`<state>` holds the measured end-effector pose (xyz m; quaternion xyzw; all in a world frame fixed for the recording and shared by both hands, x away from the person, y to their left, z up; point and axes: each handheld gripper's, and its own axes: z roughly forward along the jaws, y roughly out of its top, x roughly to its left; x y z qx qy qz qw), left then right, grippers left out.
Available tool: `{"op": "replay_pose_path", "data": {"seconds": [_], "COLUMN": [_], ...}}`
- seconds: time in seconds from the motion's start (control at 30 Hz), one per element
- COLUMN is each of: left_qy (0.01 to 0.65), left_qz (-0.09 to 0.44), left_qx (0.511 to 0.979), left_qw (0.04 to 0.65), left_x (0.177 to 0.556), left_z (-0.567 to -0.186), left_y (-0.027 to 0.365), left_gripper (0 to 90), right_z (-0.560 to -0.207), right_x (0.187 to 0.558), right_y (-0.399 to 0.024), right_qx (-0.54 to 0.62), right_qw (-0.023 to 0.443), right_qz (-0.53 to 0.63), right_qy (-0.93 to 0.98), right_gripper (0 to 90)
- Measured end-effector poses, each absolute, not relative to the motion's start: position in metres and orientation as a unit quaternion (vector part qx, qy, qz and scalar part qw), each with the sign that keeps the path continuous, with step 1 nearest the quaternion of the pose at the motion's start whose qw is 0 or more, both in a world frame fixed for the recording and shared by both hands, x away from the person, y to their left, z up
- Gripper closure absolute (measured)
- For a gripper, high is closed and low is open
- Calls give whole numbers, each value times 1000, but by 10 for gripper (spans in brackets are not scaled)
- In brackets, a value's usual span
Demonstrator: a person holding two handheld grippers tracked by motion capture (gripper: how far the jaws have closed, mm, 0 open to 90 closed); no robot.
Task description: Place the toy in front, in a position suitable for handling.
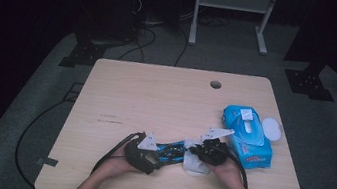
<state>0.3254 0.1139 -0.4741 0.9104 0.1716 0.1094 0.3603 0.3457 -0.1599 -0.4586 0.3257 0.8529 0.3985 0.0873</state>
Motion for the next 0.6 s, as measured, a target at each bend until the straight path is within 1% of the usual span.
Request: {"op": "replay_pose_path", "data": {"seconds": [0.03,0.07,0.13,0.2,0.23,0.37,0.47,0.53,0.57,0.6], "left_qy": [172,172,172,171,171,172,173,173,173,173], "left_qz": [110,110,109,109,109,110,107,107,107,107], "left_qx": [910,911,911,911,911,911,910,909,909,910], "left_qw": [360,360,360,360,360,359,361,363,363,362], "left_x": [325,325,326,325,326,325,326,326,326,326], "left_z": [-474,-474,-474,-474,-474,-474,-474,-475,-475,-475], "left_y": [113,113,113,113,114,114,114,114,114,114], "left_gripper": [262,261,261,261,261,262,262,262,262,262], "right_z": [-459,-457,-456,-455,-452,-451,-454,-457,-460,-460], "right_x": [349,349,351,351,354,360,363,362,360,360], "right_y": [-163,-161,-154,-148,-137,-126,-136,-149,-162,-162], "right_qx": [335,339,335,329,319,314,326,341,359,359], "right_qw": [77,106,96,97,93,95,94,97,91,91], "right_qz": [403,386,393,394,398,397,397,394,397,397], "right_qy": [848,852,851,853,855,858,853,848,840,840], "right_gripper": [834,832,832,832,832,832,833,833,833,833]}}
